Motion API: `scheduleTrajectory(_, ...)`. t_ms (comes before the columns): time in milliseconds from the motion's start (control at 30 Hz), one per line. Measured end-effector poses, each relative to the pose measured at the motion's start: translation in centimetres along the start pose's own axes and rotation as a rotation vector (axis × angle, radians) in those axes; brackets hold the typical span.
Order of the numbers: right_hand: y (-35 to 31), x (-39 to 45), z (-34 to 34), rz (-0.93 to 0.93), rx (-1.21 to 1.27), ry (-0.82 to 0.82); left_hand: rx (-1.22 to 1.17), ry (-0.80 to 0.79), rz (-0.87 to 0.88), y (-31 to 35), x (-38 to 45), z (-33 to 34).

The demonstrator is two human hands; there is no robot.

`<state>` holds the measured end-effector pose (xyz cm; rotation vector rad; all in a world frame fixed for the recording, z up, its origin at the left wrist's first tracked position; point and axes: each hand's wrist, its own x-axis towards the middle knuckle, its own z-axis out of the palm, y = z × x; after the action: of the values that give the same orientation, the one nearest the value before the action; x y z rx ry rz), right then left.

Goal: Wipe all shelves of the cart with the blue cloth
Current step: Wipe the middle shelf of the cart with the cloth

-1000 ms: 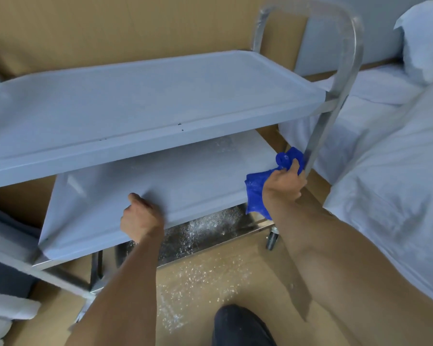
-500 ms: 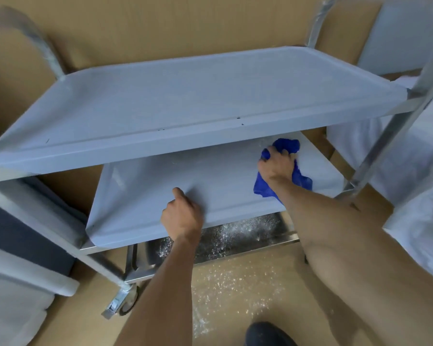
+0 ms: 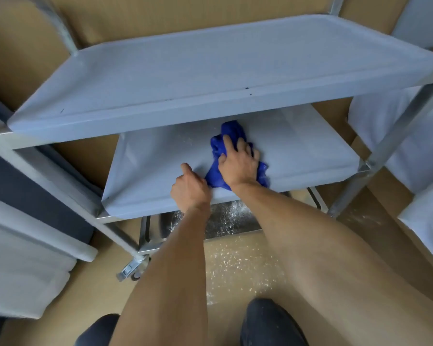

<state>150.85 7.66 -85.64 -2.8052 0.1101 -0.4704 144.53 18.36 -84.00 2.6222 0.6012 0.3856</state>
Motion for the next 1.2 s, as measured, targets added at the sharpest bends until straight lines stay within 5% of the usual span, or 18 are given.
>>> scheduleTrajectory(133, 4.3, -1.5, -2.2, 0.132, -0.068, 0.015, 0.035, -0.065, 0.103, -0.2, 0.3, -1.2)
scheduleTrajectory(267, 8.8, -1.1, -3.9, 0.292, -0.160, -0.005, 0.181, 0.044, 0.162, -3.1, 2.2, -2.7)
scheduleTrajectory(500, 8.7, 3.0, -2.1, 0.315, -0.097, -0.133, 0.164, -0.009, -0.391, -9.3, 5.9, -3.6)
scheduleTrajectory(567, 6.6, 4.7, -1.3, 0.319, -0.074, -0.156, 0.145, -0.019, -0.431, -9.2, 6.1, -3.5)
scheduleTrajectory(700, -1.5, 6.7, 1.6, 0.206, -0.035, -0.136, 0.142, -0.009, -0.423, -9.4, 6.7, -3.0)
scheduleTrajectory(933, -18.3, 2.5, 5.4, -0.314, 0.114, -0.283, 0.135, -0.014, -0.426, -10.1, 7.4, -2.6)
scheduleTrajectory(1033, -17.5, 0.1, 4.6, -0.387, 0.172, -0.277, 0.113, -0.006, -0.424, -10.1, 7.0, -3.0)
scheduleTrajectory(1200, -11.3, -3.3, 2.2, -0.231, 0.082, -0.148, 0.030, -0.062, -0.391, -9.8, 5.6, -5.4)
